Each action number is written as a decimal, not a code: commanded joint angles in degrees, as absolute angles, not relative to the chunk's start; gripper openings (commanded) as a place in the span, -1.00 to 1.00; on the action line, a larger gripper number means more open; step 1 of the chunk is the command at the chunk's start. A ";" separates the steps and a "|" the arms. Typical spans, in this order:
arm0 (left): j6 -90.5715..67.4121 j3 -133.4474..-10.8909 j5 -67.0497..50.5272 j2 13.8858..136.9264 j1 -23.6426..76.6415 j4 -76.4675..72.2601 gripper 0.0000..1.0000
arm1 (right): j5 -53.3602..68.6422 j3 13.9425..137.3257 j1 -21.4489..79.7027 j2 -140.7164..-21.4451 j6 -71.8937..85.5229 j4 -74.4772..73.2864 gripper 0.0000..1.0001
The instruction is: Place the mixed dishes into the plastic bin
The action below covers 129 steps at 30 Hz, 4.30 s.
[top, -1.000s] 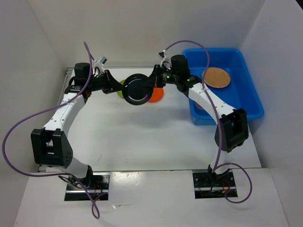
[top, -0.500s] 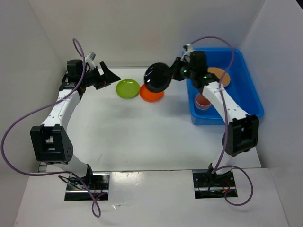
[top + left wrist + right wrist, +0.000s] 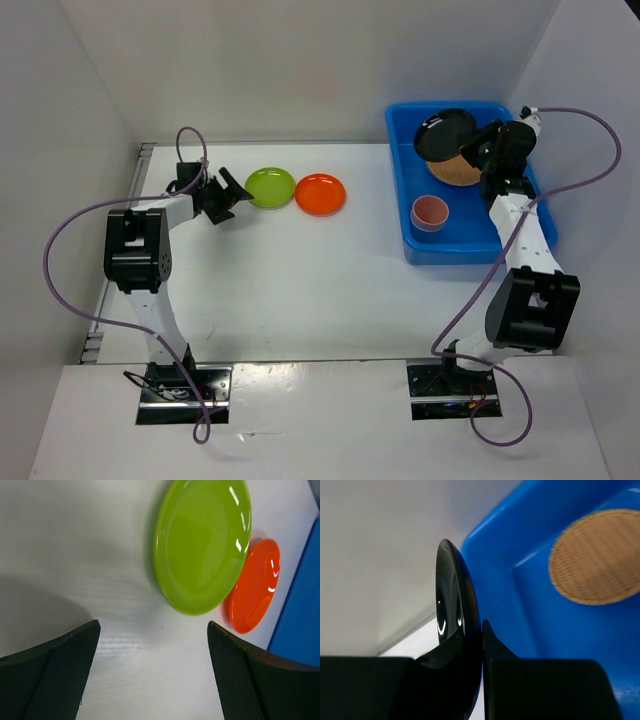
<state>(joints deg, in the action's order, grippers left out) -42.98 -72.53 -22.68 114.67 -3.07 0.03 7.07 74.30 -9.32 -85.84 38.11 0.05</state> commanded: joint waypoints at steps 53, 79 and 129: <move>-38.22 -83.77 -13.52 121.29 2.02 2.83 0.82 | -8.88 78.96 -17.05 -104.10 44.21 -7.23 0.80; -57.83 -75.94 -9.67 124.11 0.97 -13.79 -1.00 | 14.23 73.12 3.59 -73.21 28.13 2.29 0.92; -40.61 -79.10 -43.33 95.01 6.24 -0.97 -1.00 | 34.10 92.55 23.99 -106.08 28.30 -2.89 -0.90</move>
<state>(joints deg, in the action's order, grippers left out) -40.23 -76.40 -40.73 95.29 5.76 1.74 36.77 89.84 23.42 -106.28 30.68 -2.57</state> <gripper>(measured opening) 0.015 0.142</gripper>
